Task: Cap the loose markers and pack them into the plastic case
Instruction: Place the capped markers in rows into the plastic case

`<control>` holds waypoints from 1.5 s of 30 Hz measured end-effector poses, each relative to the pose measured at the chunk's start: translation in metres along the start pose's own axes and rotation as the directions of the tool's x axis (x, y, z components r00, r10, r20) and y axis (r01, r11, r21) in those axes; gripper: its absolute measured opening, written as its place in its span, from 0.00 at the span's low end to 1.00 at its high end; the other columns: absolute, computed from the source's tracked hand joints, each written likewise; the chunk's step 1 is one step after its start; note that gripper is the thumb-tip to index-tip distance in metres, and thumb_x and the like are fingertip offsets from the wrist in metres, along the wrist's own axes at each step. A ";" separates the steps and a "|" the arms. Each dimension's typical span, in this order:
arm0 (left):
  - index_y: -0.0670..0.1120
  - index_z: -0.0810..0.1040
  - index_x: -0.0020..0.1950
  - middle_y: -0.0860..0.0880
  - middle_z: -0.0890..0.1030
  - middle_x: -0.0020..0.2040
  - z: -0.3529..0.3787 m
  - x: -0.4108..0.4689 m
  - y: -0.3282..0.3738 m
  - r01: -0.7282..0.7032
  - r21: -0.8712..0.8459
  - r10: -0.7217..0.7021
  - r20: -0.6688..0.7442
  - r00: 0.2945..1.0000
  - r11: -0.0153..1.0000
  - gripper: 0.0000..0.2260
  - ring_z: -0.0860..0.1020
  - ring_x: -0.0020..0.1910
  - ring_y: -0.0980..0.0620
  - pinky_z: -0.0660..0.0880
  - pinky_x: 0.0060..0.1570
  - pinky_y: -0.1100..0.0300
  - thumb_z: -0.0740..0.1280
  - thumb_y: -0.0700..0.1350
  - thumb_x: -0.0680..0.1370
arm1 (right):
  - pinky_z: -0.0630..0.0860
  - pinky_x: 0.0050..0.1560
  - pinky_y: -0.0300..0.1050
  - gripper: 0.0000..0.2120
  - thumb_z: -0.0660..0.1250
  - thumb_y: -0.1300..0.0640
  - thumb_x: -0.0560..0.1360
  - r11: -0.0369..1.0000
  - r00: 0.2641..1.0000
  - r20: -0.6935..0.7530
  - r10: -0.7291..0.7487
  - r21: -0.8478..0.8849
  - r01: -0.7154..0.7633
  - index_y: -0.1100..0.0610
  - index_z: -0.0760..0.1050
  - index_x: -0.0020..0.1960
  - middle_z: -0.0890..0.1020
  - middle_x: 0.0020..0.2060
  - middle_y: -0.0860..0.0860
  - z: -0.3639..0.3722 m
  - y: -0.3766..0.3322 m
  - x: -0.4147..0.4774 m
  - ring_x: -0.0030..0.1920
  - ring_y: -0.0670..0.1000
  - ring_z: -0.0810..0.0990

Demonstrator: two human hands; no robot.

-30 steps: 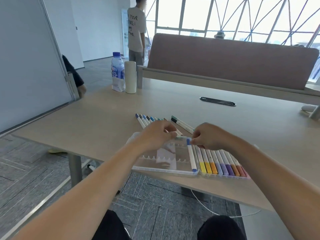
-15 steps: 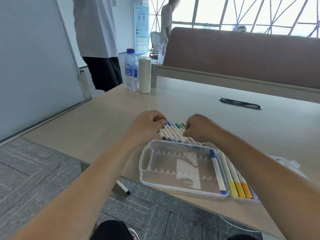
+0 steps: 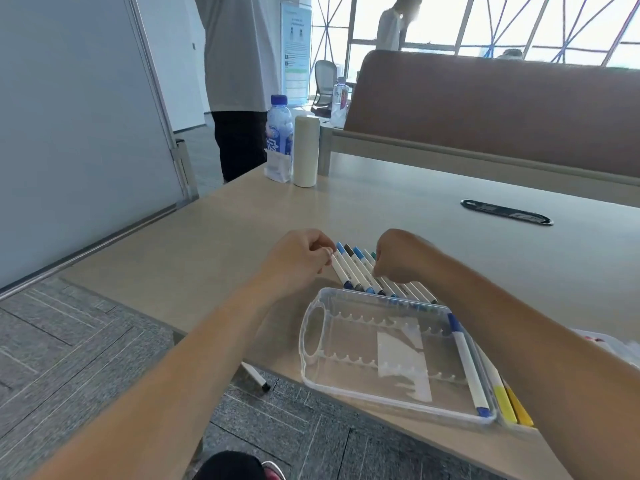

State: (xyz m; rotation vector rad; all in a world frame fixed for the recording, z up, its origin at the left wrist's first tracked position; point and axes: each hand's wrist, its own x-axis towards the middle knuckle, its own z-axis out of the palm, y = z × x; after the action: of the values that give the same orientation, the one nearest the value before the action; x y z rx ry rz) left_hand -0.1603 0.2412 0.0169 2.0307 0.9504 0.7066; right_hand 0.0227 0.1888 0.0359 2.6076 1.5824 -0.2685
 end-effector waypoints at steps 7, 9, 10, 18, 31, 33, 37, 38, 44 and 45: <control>0.54 0.79 0.45 0.51 0.83 0.43 0.011 -0.004 0.006 -0.030 0.009 0.029 0.076 0.997 1.000 0.07 0.79 0.40 0.52 0.78 0.50 0.51 0.65 0.43 0.79 | 0.76 0.50 0.43 0.12 0.70 0.54 0.76 0.996 0.995 -0.095 0.020 0.088 -0.011 0.60 0.82 0.56 0.83 0.50 0.53 -0.003 0.021 -0.001 0.51 0.54 0.81; 0.55 0.78 0.44 0.50 0.83 0.44 0.015 -0.005 0.009 -0.034 0.001 0.034 0.096 0.995 0.999 0.08 0.78 0.41 0.53 0.77 0.51 0.51 0.65 0.43 0.79 | 0.77 0.50 0.44 0.13 0.70 0.53 0.77 0.995 0.995 -0.100 0.014 0.099 -0.004 0.60 0.82 0.55 0.83 0.50 0.53 -0.003 0.022 -0.004 0.51 0.54 0.81; 0.54 0.78 0.44 0.49 0.83 0.44 0.017 -0.006 0.010 -0.034 -0.018 0.036 0.098 0.995 0.999 0.08 0.78 0.40 0.53 0.77 0.51 0.50 0.65 0.42 0.79 | 0.77 0.51 0.45 0.13 0.70 0.52 0.77 0.994 0.995 -0.098 0.005 0.108 0.006 0.60 0.82 0.54 0.83 0.50 0.53 -0.002 0.020 -0.006 0.51 0.55 0.81; 0.49 0.80 0.48 0.45 0.83 0.46 0.017 -0.010 0.016 -0.045 -0.032 0.048 0.100 0.994 0.998 0.06 0.77 0.40 0.52 0.78 0.51 0.49 0.64 0.40 0.79 | 0.71 0.35 0.41 0.07 0.68 0.59 0.74 0.999 0.995 -0.098 0.009 0.036 -0.005 0.57 0.75 0.38 0.78 0.34 0.52 0.006 0.002 -0.009 0.38 0.54 0.78; 0.45 0.81 0.48 0.44 0.82 0.44 0.016 -0.016 0.022 -0.049 -0.036 0.052 0.090 0.995 0.998 0.05 0.77 0.39 0.51 0.77 0.48 0.51 0.65 0.40 0.79 | 0.72 0.36 0.43 0.08 0.70 0.56 0.74 0.997 0.986 -0.164 0.022 0.073 -0.010 0.57 0.74 0.38 0.76 0.34 0.50 -0.012 0.003 -0.027 0.38 0.51 0.77; 0.45 0.81 0.48 0.44 0.82 0.42 0.021 -0.020 0.028 -0.054 -0.032 0.056 0.089 0.994 0.998 0.05 0.77 0.38 0.51 0.77 0.45 0.53 0.65 0.41 0.79 | 0.66 0.32 0.41 0.13 0.69 0.55 0.74 0.991 0.990 -0.140 0.035 0.130 -0.017 0.58 0.71 0.35 0.73 0.31 0.50 -0.021 0.015 -0.042 0.33 0.49 0.72; 0.49 0.81 0.50 0.51 0.81 0.42 0.037 -0.037 0.044 -0.074 -0.006 0.074 0.155 0.985 0.997 0.04 0.77 0.39 0.53 0.74 0.39 0.62 0.66 0.44 0.79 | 0.67 0.30 0.39 0.14 0.69 0.56 0.72 0.960 0.996 -0.025 0.080 0.270 -0.071 0.61 0.74 0.31 0.74 0.26 0.53 -0.025 0.039 -0.081 0.26 0.50 0.71; 0.49 0.81 0.51 0.52 0.81 0.43 0.043 -0.042 0.048 -0.089 0.004 0.087 0.181 0.980 0.996 0.04 0.78 0.41 0.53 0.74 0.40 0.62 0.66 0.45 0.79 | 0.68 0.30 0.39 0.14 0.68 0.56 0.73 0.949 0.997 0.012 0.078 0.306 -0.078 0.61 0.76 0.31 0.76 0.26 0.53 -0.023 0.044 -0.093 0.25 0.50 0.72; 0.52 0.78 0.63 0.56 0.81 0.55 0.068 -0.072 0.067 -0.184 0.185 0.117 0.321 0.940 0.965 0.12 0.80 0.52 0.56 0.74 0.46 0.66 0.66 0.49 0.80 | 0.62 0.27 0.37 0.12 0.67 0.57 0.72 0.880 0.980 0.193 0.043 0.458 -0.129 0.62 0.77 0.32 0.76 0.24 0.53 -0.003 0.069 -0.139 0.22 0.50 0.67; 0.51 0.77 0.65 0.54 0.81 0.57 0.072 -0.076 0.069 -0.194 0.196 0.119 0.340 0.933 0.961 0.14 0.79 0.53 0.55 0.75 0.48 0.64 0.66 0.49 0.80 | 0.62 0.28 0.38 0.11 0.67 0.57 0.72 0.872 0.977 0.209 0.038 0.471 -0.135 0.62 0.78 0.33 0.77 0.26 0.55 0.001 0.072 -0.142 0.24 0.51 0.68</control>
State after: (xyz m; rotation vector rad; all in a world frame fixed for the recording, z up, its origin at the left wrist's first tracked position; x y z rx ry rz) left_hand -0.1245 0.1213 0.0224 2.3551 0.7043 0.3354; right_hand 0.0222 0.0318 0.0603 2.8736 1.4752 -1.0000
